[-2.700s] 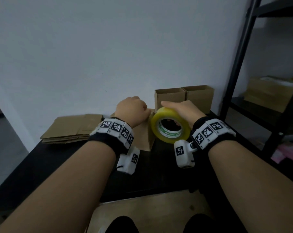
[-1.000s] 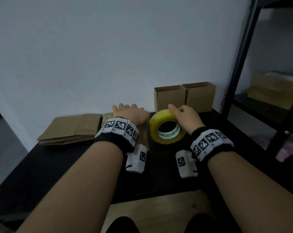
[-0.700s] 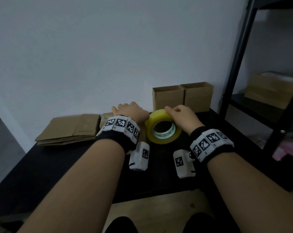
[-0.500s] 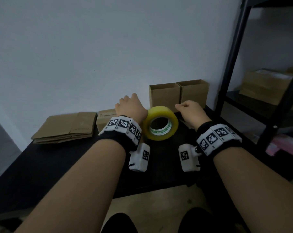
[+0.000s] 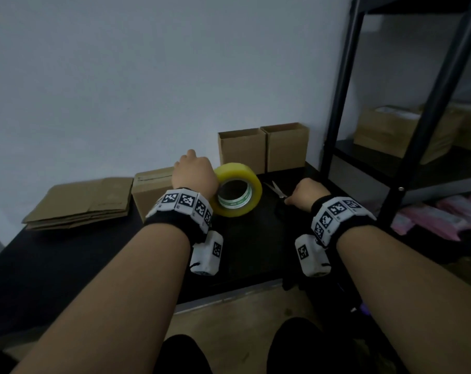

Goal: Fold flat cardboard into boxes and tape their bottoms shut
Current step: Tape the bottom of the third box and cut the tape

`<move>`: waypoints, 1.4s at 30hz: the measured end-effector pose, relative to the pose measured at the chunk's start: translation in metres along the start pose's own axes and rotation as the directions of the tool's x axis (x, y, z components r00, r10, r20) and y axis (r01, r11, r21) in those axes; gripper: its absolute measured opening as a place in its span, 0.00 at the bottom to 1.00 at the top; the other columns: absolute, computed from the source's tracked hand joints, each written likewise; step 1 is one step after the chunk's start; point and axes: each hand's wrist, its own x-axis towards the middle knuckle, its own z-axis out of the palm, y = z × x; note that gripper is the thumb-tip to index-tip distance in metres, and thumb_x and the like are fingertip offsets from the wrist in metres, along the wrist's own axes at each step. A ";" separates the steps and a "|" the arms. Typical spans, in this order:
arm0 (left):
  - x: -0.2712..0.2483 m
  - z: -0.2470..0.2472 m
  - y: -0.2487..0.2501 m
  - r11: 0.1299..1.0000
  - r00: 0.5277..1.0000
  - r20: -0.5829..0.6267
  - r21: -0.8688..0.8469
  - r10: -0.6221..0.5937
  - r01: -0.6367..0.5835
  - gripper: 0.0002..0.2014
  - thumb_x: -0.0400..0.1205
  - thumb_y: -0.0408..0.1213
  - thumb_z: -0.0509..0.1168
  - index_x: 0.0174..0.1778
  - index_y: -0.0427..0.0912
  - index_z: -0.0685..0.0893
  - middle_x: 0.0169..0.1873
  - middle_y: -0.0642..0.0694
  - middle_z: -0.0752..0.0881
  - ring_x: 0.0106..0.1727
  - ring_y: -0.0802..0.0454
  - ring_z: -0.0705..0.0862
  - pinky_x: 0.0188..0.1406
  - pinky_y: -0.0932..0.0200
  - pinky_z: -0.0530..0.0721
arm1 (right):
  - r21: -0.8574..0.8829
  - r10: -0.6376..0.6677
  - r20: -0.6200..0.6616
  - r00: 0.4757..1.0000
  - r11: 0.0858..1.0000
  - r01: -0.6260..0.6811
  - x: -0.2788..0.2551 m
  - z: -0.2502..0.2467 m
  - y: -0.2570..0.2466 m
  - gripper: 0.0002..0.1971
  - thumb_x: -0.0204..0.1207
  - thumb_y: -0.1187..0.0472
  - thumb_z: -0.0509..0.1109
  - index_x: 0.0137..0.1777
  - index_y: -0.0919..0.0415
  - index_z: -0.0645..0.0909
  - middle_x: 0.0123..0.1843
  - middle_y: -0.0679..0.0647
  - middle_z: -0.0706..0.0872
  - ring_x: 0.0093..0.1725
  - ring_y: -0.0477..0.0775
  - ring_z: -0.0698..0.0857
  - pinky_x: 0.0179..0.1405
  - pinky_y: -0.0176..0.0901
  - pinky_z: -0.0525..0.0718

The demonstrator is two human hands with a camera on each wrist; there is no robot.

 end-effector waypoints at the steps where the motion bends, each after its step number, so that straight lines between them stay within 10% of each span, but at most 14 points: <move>1: 0.000 0.000 0.000 1.000 1.000 -0.007 -0.005 0.006 -0.006 0.13 0.80 0.32 0.58 0.59 0.34 0.81 0.63 0.35 0.74 0.64 0.35 0.74 0.62 0.44 0.76 | -0.024 0.005 0.005 1.000 1.000 -0.005 0.000 0.000 0.000 0.15 0.77 0.55 0.74 0.55 0.68 0.82 0.53 0.61 0.86 0.51 0.59 0.85 0.43 0.44 0.81; 12: -0.001 -0.002 0.001 1.000 1.000 -0.018 0.004 0.023 -0.023 0.13 0.81 0.30 0.57 0.59 0.35 0.78 0.62 0.35 0.75 0.63 0.36 0.75 0.63 0.45 0.76 | -0.152 0.052 0.083 0.995 0.988 -0.038 0.003 0.001 -0.001 0.28 0.74 0.50 0.76 0.66 0.70 0.76 0.63 0.62 0.83 0.62 0.60 0.83 0.58 0.47 0.82; 22: 0.004 -0.008 -0.004 0.991 0.997 0.081 -0.132 -0.016 0.027 0.15 0.82 0.34 0.54 0.56 0.32 0.81 0.59 0.36 0.77 0.64 0.36 0.76 0.64 0.46 0.77 | 0.184 0.048 0.032 0.998 0.981 -0.053 -0.003 -0.002 -0.002 0.14 0.75 0.54 0.74 0.44 0.65 0.78 0.42 0.59 0.81 0.39 0.55 0.82 0.32 0.42 0.79; 25: 0.006 -0.016 -0.006 0.961 0.995 0.094 -0.271 -0.029 0.054 0.17 0.84 0.36 0.53 0.61 0.32 0.81 0.62 0.36 0.78 0.63 0.36 0.77 0.62 0.47 0.76 | 0.403 0.039 0.026 0.999 0.914 -0.046 -0.009 -0.006 -0.013 0.13 0.75 0.55 0.73 0.46 0.65 0.77 0.43 0.60 0.82 0.45 0.59 0.83 0.42 0.49 0.84; 34: -0.013 -0.036 -0.039 0.918 0.998 0.035 -0.395 0.048 -0.030 0.12 0.80 0.34 0.62 0.54 0.44 0.87 0.59 0.45 0.85 0.60 0.48 0.81 0.55 0.58 0.77 | 0.832 -0.228 0.207 0.951 0.553 -0.048 -0.043 -0.010 -0.054 0.16 0.76 0.67 0.72 0.62 0.73 0.82 0.44 0.62 0.84 0.28 0.46 0.73 0.28 0.36 0.75; 42: -0.035 -0.043 -0.048 0.931 0.989 0.061 -0.350 0.132 -0.103 0.15 0.87 0.38 0.58 0.66 0.44 0.83 0.67 0.45 0.82 0.68 0.47 0.78 0.63 0.58 0.71 | 0.752 -0.295 0.321 0.900 0.657 -0.053 -0.074 0.005 -0.065 0.27 0.69 0.35 0.73 0.48 0.62 0.83 0.35 0.53 0.84 0.28 0.45 0.72 0.25 0.34 0.74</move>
